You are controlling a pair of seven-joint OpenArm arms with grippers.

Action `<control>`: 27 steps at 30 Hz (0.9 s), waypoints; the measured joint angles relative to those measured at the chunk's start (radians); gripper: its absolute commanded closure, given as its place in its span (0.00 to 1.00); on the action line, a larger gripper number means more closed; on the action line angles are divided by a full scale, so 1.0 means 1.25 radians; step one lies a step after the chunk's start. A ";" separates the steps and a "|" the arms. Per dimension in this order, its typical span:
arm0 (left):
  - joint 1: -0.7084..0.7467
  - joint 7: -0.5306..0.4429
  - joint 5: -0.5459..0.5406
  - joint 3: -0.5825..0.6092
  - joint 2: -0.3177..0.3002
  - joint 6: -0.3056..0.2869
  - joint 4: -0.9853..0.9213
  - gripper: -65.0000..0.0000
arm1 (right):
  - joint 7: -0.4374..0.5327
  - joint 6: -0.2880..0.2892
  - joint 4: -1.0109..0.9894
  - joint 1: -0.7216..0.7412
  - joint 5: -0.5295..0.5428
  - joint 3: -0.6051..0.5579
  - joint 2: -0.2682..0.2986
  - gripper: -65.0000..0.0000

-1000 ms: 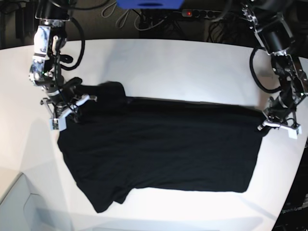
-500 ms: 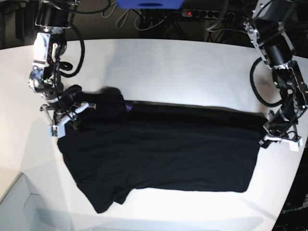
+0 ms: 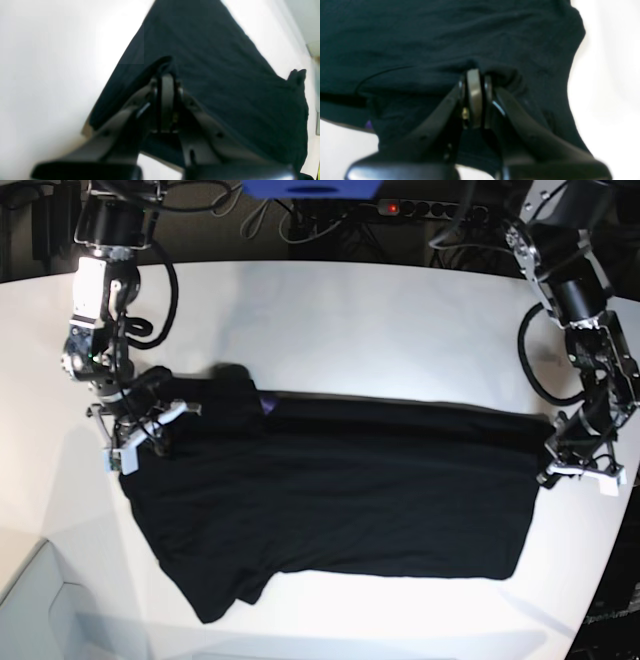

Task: Layout the t-shirt on the table in an organized manner, then fold the t-shirt properly
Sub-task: 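Lift the collar-side corners with both grippers, raising the shirt edge, then pull both grippers apart and back, stretching the collar edge taut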

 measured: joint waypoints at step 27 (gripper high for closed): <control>0.063 0.002 0.009 -0.052 -0.006 0.004 0.030 0.49 | 0.003 -0.002 0.205 -0.129 -0.003 0.150 -0.053 0.37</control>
